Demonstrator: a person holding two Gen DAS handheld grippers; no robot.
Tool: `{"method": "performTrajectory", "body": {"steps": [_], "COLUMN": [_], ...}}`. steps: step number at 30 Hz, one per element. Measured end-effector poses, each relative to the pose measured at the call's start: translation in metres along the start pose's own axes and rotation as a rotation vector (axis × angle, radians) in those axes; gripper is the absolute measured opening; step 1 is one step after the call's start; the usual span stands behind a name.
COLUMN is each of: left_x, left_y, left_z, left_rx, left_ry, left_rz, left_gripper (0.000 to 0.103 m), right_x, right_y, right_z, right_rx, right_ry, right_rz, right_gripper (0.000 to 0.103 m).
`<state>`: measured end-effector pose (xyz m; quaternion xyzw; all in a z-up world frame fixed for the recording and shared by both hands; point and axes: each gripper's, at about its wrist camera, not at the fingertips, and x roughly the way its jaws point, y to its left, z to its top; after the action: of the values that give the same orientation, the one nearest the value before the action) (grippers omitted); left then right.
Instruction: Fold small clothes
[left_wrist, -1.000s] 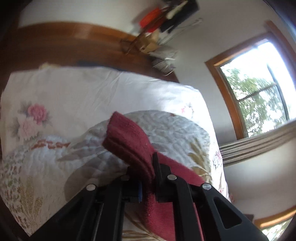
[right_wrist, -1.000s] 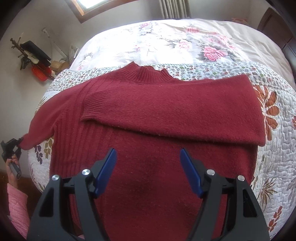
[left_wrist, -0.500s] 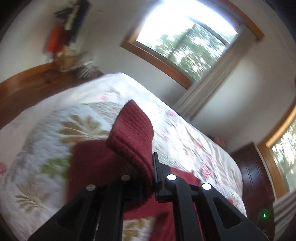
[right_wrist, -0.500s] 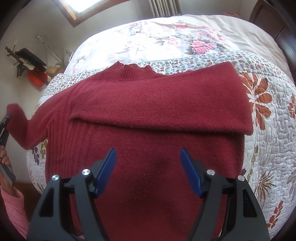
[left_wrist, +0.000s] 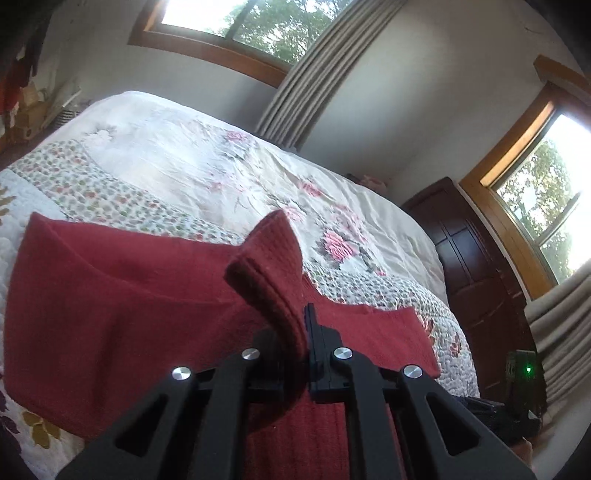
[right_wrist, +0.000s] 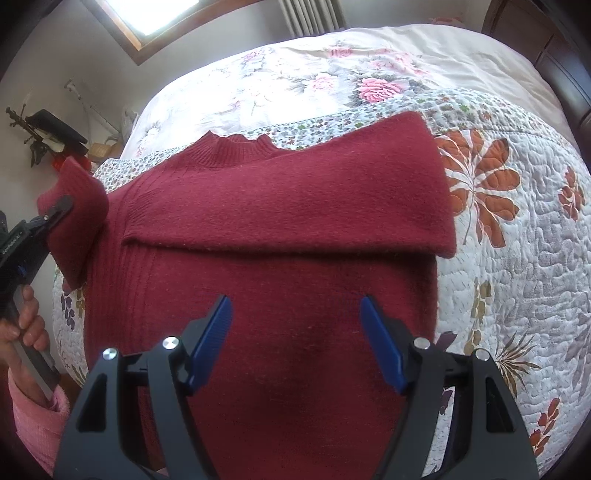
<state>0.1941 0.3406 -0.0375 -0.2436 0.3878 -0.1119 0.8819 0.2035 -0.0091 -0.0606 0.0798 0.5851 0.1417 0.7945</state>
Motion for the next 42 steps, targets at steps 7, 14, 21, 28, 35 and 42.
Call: {"method": "performTrajectory", "body": {"steps": [7,14,21,28,35,42], "left_x": [0.046,0.026,-0.008,-0.001,-0.017,-0.036], "left_y": [-0.034,-0.034,0.056,0.126,0.125,0.132], "left_z": [-0.029,-0.036,-0.002,-0.016,-0.013,-0.006], "left_rx": [0.070,0.155,0.082,-0.067,-0.089,-0.138], "left_ry": [0.169,0.233,0.175,0.245,0.221,0.169], "left_rz": [-0.077,-0.125,0.301,0.341,0.290,0.300], "left_gripper": [0.032,0.051,0.059,0.059,0.060,0.065], "right_x": [0.006,0.005,0.014,0.032,0.064,0.066], "right_y": [-0.007,-0.001,0.045,0.098,0.124,0.128], "right_z": [0.001,0.009,0.019,0.031,0.041,0.046], "right_rx": [0.002,-0.021,-0.114,-0.173,-0.156,-0.155], "right_ry": [0.010,0.005,0.035,0.085,0.185,0.176], "right_rz": [0.014,0.038,0.114,0.185,0.235,0.302], "right_gripper": [0.072,0.072,0.072,0.072,0.060,0.006]}}
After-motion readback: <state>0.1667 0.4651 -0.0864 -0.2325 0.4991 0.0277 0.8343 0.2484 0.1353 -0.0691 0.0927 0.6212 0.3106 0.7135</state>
